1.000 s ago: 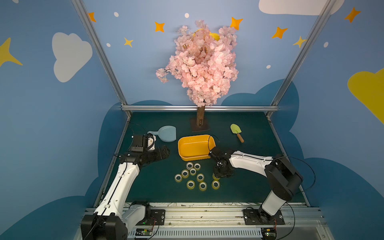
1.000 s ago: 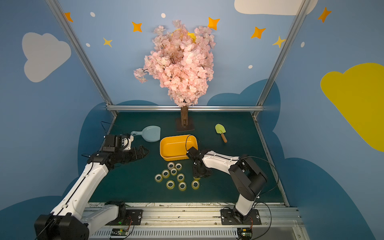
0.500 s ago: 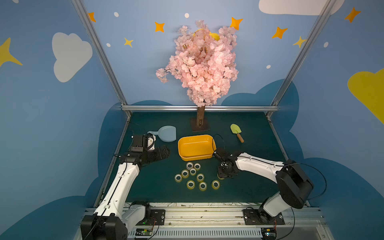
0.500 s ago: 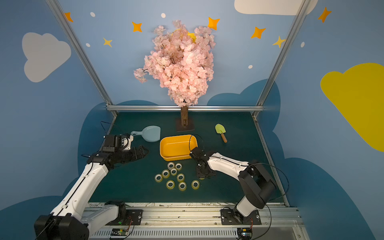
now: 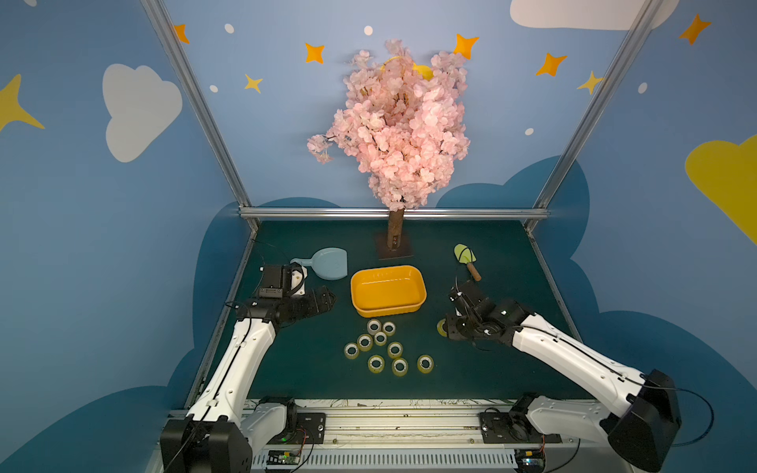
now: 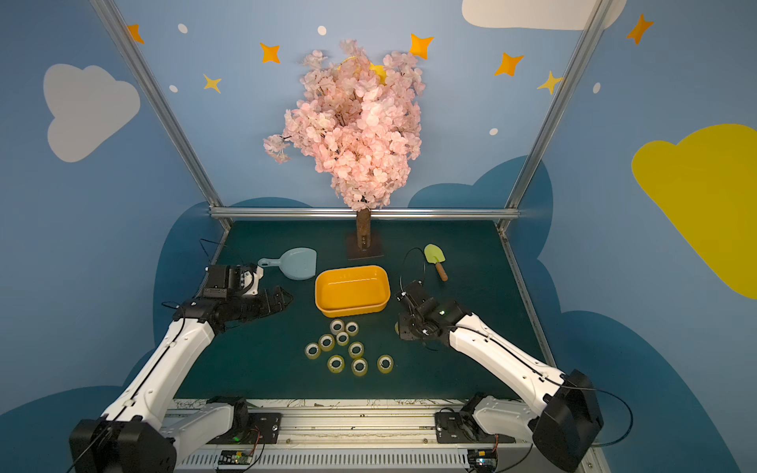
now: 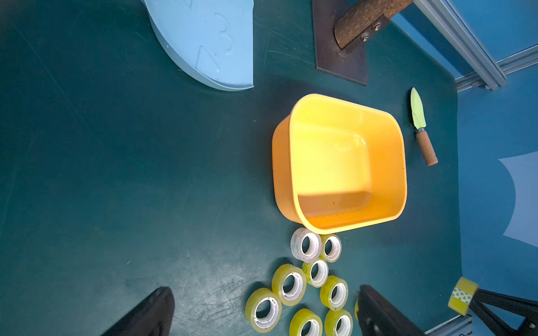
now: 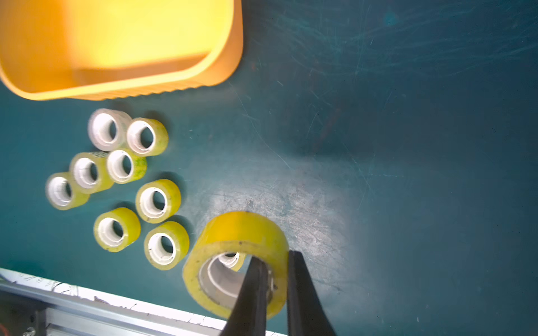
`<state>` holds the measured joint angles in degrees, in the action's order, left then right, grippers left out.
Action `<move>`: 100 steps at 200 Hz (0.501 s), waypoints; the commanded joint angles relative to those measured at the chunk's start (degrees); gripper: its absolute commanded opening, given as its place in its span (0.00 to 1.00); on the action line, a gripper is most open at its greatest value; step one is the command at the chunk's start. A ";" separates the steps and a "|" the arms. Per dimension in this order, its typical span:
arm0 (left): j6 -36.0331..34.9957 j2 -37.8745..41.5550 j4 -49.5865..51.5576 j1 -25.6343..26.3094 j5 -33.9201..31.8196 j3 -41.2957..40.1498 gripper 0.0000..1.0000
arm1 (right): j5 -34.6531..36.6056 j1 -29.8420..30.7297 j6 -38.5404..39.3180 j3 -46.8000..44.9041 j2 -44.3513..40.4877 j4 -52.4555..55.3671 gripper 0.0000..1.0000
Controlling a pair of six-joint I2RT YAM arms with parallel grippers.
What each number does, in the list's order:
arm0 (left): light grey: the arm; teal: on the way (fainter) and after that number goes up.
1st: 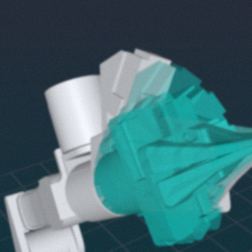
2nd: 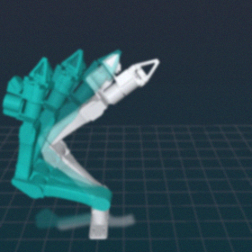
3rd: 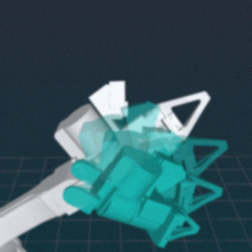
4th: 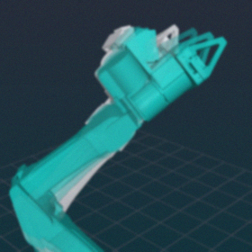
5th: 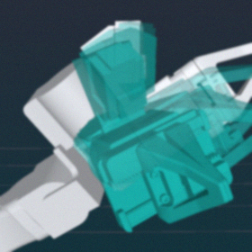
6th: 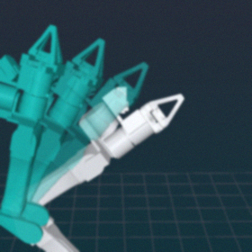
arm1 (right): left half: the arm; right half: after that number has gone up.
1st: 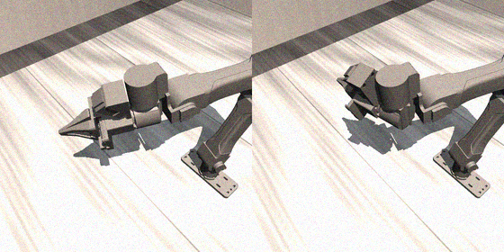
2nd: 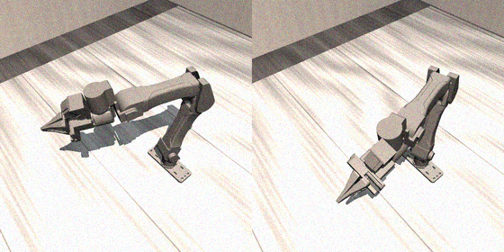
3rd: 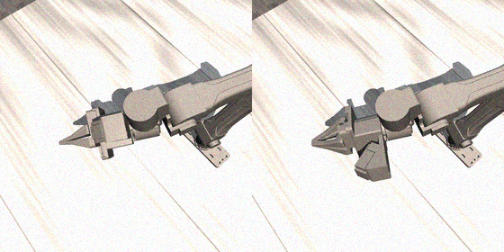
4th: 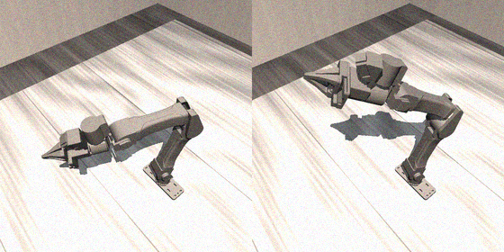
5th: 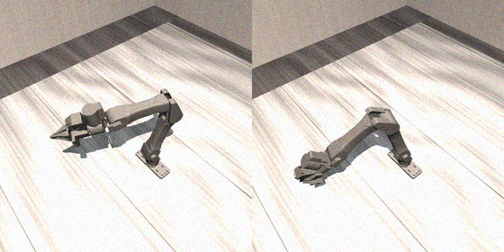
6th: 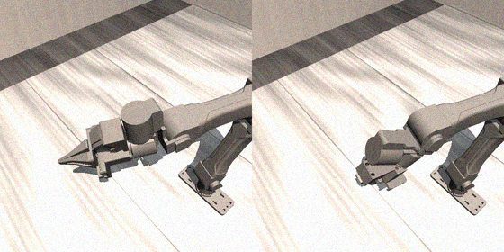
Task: Put the transparent tape into the storage box
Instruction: Pick up the tape at the center of the board, then place the tape in the storage box.
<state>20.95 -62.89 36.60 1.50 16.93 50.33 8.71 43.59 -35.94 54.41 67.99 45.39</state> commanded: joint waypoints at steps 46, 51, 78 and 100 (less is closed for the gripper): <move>-0.34 -1.93 -1.82 -3.30 5.55 2.47 1.00 | -5.39 -1.99 4.31 8.27 2.36 -5.66 0.00; -0.23 -1.87 -1.87 -3.52 5.96 2.42 1.00 | -6.25 -2.07 4.68 9.31 3.40 -5.62 0.00; 0.13 -2.17 -1.90 -4.65 7.45 2.50 1.00 | -10.83 -2.17 5.53 13.94 9.93 -8.03 0.00; 0.23 -1.85 -1.97 -5.45 7.35 2.29 1.00 | -15.87 -2.27 5.41 18.83 16.32 -8.61 0.00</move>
<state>21.04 -64.93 35.44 -3.07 22.55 51.24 -0.30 41.65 -31.51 68.75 78.91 38.76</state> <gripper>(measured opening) 0.998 0.124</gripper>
